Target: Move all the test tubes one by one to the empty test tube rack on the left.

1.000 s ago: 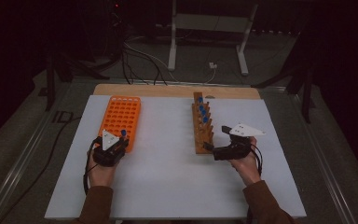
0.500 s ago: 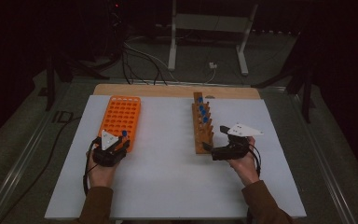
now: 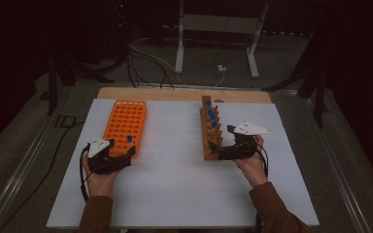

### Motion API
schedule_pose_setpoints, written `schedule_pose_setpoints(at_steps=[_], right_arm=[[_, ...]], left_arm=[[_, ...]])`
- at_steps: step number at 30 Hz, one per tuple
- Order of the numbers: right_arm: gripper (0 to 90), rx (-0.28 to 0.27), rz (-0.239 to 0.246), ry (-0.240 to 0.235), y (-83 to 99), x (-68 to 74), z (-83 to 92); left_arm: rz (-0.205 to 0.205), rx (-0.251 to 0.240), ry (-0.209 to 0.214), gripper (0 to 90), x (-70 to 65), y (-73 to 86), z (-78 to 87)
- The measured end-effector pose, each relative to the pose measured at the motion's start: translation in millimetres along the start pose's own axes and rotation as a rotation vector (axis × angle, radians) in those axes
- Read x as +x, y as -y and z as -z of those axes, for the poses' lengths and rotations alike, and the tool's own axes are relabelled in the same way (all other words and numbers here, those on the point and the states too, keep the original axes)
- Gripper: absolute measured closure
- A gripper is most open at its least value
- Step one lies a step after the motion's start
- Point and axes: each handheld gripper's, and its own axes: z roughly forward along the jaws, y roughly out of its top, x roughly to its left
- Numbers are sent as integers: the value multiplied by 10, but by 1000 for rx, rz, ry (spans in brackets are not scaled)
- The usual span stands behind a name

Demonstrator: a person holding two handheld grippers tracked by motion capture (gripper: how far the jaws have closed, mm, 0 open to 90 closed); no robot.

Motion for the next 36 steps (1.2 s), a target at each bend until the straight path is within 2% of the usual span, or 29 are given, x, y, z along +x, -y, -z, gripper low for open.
schedule_pose_setpoints(at_steps=[1,3,7,10,11,12,15,17,25,31,36], right_arm=[[24,3,-1,5,-11,-4,-15],[32,13,-5,9,-26,-15,-50],[89,29,-22,26,-38,-44,-137],[165,38,-37,33,-47,-70,-207],[197,43,-38,31,-51,-80,-230],[271,49,-33,34,-55,-85,-253],[430,66,-35,95,-65,-100,-323],[487,71,-56,118,-65,-125,-367],[746,84,-50,126,-23,-154,-486],[762,90,-28,151,-22,-122,-555],[764,80,-42,163,-14,-131,-588]], left_arm=[[5,-7,4,71,-2,-3,10],[3,-21,-20,11,-21,-18,33],[-8,-52,-13,12,-63,-48,74],[-6,-52,-13,12,-67,-44,85],[-1,-55,-12,12,-66,-43,88],[5,-59,-8,12,-63,-42,93],[6,-63,-7,12,-55,-45,107],[13,-65,-8,12,-51,-45,109],[14,-57,-5,12,-76,-45,80],[10,-53,-2,12,-93,-44,69],[8,-48,3,13,-96,-44,66]])
